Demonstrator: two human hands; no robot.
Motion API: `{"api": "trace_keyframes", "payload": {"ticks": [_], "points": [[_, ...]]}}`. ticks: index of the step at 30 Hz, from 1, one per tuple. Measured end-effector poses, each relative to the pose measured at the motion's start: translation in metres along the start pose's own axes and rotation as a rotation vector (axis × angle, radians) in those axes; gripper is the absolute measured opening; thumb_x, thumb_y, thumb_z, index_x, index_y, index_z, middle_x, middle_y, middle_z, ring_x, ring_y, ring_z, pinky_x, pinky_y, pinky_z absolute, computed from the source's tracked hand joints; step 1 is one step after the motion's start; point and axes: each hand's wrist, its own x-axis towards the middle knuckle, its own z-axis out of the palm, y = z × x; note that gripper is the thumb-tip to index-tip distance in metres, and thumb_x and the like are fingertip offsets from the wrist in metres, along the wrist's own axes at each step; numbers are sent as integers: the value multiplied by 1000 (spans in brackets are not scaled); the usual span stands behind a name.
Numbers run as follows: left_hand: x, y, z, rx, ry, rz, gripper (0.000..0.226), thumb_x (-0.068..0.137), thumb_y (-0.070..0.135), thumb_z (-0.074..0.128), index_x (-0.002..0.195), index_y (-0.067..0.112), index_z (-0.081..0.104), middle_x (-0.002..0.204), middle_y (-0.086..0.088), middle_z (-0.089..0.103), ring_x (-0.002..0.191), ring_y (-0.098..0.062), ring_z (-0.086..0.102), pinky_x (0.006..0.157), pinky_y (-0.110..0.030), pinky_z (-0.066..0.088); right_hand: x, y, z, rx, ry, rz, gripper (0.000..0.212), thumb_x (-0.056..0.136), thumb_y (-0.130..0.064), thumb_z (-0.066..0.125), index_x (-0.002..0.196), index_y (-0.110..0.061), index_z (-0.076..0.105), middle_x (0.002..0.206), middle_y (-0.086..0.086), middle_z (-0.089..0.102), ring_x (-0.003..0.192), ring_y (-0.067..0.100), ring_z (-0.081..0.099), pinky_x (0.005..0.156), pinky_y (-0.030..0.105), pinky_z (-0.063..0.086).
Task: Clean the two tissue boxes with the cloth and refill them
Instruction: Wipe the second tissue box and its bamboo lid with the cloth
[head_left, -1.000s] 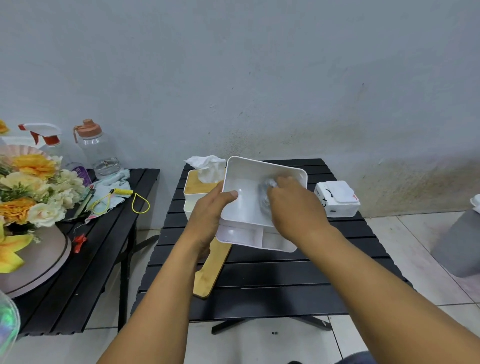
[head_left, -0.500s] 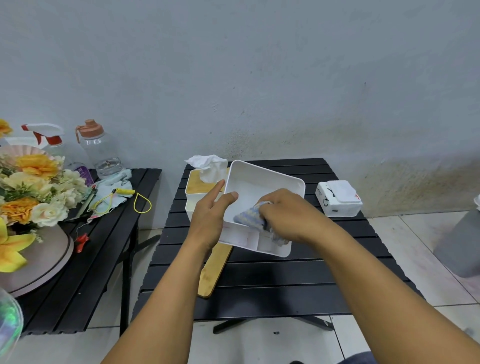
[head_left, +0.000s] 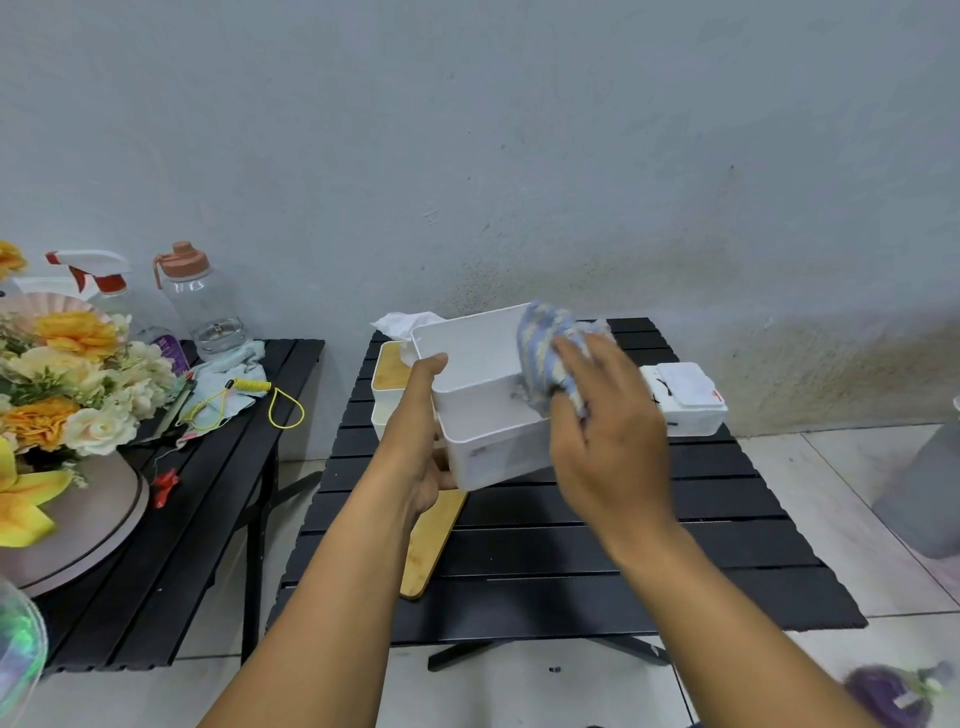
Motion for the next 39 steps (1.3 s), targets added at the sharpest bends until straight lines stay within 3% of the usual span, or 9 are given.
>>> {"api": "trace_keyframes", "payload": {"ticks": [7, 11, 15, 17, 19, 21, 23, 33, 39], "points": [[11, -1, -1, -209, -124, -125, 75, 77, 72, 60, 130, 21, 70, 125, -17, 74, 115, -37, 71, 98, -53, 55, -54, 4, 29, -176, -111, -305, 39, 90, -3, 53, 127, -5, 66, 143, 13, 54, 145, 34, 34, 100, 37, 53], [9, 2, 1, -324, -155, -125, 71, 87, 66, 52, 131, 13, 68, 119, -19, 73, 102, -37, 72, 96, -49, 54, -64, 5, 36, -206, -164, -317, 41, 92, -10, 49, 129, -8, 65, 142, 15, 53, 143, 36, 38, 90, 39, 58], [9, 2, -3, -207, -52, -83, 43, 88, 58, 52, 107, 21, 64, 76, -8, 66, 48, -25, 62, 53, -37, 57, -45, 14, 32, -210, -74, -97, 49, 95, -21, 43, 142, -10, 54, 151, 16, 41, 147, 37, 28, 106, 41, 40], [9, 2, -7, -193, -56, -93, 42, 88, 56, 51, 110, 23, 62, 76, -6, 60, 39, -20, 56, 49, -33, 54, -31, 24, 28, -115, -28, 101, 48, 98, -19, 46, 146, -14, 50, 153, 13, 37, 147, 34, 28, 112, 41, 34], [12, 2, -13, -179, -120, -94, 55, 83, 58, 52, 121, 21, 64, 91, -11, 67, 59, -25, 67, 60, -42, 59, -20, 33, 19, 38, 28, 301, 42, 101, -15, 49, 143, -15, 53, 150, 8, 44, 141, 26, 37, 112, 33, 36], [15, 0, -18, -139, -172, -109, 70, 74, 60, 56, 132, 23, 63, 116, -15, 72, 95, -34, 68, 80, -54, 59, -12, 41, 9, 153, 103, 459, 26, 102, -17, 49, 121, -12, 67, 127, 5, 62, 120, 25, 55, 92, 21, 43], [13, -1, -17, -70, -190, -77, 69, 71, 60, 57, 131, 25, 64, 126, -13, 72, 106, -37, 65, 87, -58, 55, -5, 44, -2, 260, 171, 604, 22, 102, -22, 46, 98, -12, 66, 102, 5, 68, 98, 28, 60, 74, 26, 44], [3, -5, -18, -19, -150, 15, 55, 74, 59, 56, 118, 28, 68, 106, -9, 74, 97, -33, 66, 83, -48, 52, 10, 46, -42, 801, 396, 980, 22, 92, -38, 56, 81, -24, 69, 78, -3, 69, 74, 18, 67, 74, 41, 57], [-6, -15, -8, 14, -103, 25, 37, 92, 51, 54, 115, 25, 67, 107, -11, 73, 92, -30, 67, 73, -38, 53, 10, 66, -59, 694, 295, 829, 27, 73, -17, 83, 92, -19, 65, 84, 3, 70, 75, 20, 69, 71, 40, 58]]}}
